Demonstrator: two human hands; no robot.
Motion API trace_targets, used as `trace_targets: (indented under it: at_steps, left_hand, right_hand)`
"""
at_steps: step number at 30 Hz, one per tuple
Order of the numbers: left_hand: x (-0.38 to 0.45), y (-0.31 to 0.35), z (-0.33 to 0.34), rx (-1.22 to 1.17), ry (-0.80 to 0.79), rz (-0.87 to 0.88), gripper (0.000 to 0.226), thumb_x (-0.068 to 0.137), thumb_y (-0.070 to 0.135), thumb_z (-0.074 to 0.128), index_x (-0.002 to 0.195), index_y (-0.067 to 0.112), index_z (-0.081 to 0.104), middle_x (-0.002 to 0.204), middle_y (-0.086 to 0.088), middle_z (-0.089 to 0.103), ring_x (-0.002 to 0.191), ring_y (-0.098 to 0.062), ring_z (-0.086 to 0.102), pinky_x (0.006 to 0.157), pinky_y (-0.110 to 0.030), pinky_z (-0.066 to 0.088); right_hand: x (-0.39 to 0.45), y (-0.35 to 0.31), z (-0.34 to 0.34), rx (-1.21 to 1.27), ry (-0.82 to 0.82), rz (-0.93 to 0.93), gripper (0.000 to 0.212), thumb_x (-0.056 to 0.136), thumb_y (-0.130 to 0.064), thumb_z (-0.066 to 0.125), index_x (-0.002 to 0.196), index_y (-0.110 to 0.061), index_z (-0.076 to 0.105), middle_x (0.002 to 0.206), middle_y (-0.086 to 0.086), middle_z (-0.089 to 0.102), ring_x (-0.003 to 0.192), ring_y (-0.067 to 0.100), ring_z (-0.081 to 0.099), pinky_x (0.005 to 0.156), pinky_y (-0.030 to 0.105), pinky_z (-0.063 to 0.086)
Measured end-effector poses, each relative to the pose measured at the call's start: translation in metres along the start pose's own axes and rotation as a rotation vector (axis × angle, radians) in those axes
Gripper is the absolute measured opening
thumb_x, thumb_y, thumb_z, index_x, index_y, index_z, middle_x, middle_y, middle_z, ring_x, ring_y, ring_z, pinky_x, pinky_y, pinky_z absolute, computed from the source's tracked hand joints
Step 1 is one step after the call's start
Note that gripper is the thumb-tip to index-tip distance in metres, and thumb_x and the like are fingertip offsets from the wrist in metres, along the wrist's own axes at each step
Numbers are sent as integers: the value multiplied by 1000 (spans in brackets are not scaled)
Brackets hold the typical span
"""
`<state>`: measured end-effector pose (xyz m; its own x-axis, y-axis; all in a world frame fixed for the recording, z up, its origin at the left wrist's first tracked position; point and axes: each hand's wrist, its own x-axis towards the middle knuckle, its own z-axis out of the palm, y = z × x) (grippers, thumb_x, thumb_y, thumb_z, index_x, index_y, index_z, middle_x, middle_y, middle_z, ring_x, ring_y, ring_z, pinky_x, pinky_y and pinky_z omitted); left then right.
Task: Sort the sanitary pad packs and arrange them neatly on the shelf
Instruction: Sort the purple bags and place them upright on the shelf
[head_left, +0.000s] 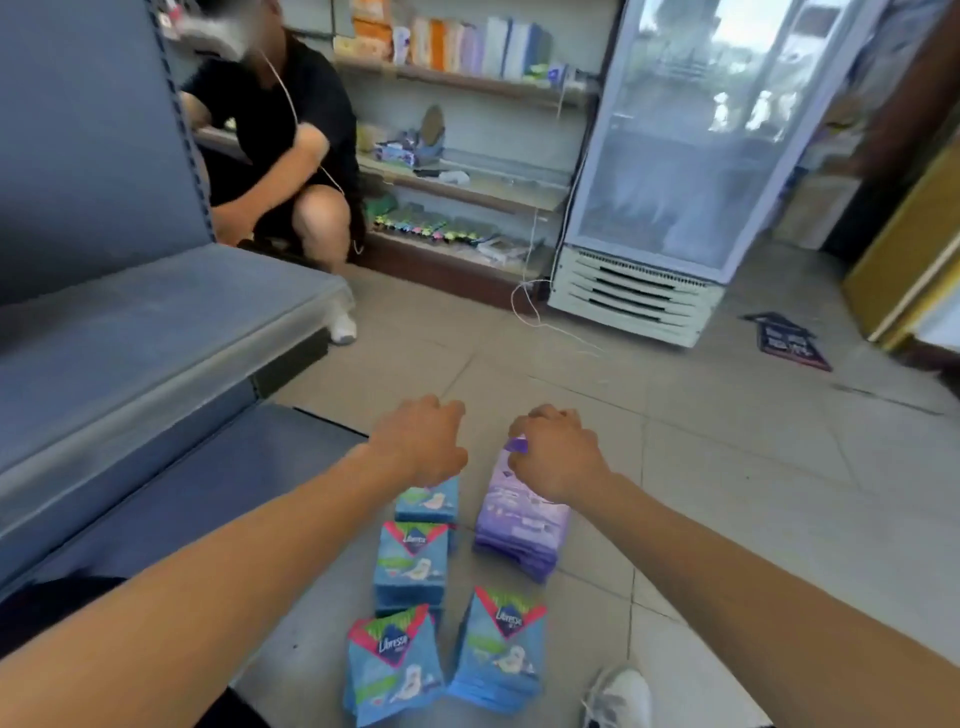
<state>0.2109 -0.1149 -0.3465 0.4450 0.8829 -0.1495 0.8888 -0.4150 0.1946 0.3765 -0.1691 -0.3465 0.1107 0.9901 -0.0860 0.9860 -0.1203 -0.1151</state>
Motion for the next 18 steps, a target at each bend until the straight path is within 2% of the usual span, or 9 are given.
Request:
trace_targets:
  at_steps: [5,12,15,18]
  left_hand:
    - [38,35,52,37,-100,68,56,88,36,53,141,22,40,135,-9,48,124,-32,46,98,-42,43]
    - [106,42,124,10,-205,31,53,88,33,53,138,19,40,132,-10,49,122,-32,47,89,-38,43]
    - [138,40,164,-18,-258,-9,48,89,31,52,132,15,41,130,-12,49,122,-34,46,89,-39,43]
    - [168,36,204,-56,-305,-40,52,89,31,54,136,15,37,132,-14,46,125,-35,45,94,-42,43]
  right_hand:
    - [-3,75,39,36,-92,188,40,91,-32,51,130,-24,55,134,7,46,123,31,39,95,42,40]
    - [37,133,117,92,-239,314,41,94,-35,50,133,-22,49,133,7,46,125,28,41,98,42,40]
    - [64,147,161,217,-277,388,42,92,-38,53,130,-21,50,129,7,51,118,28,49,96,41,46]
    - [89,158,203,403,-293,463,46,91,-43,58,126,-15,48,124,9,57,111,28,57,89,37,51]
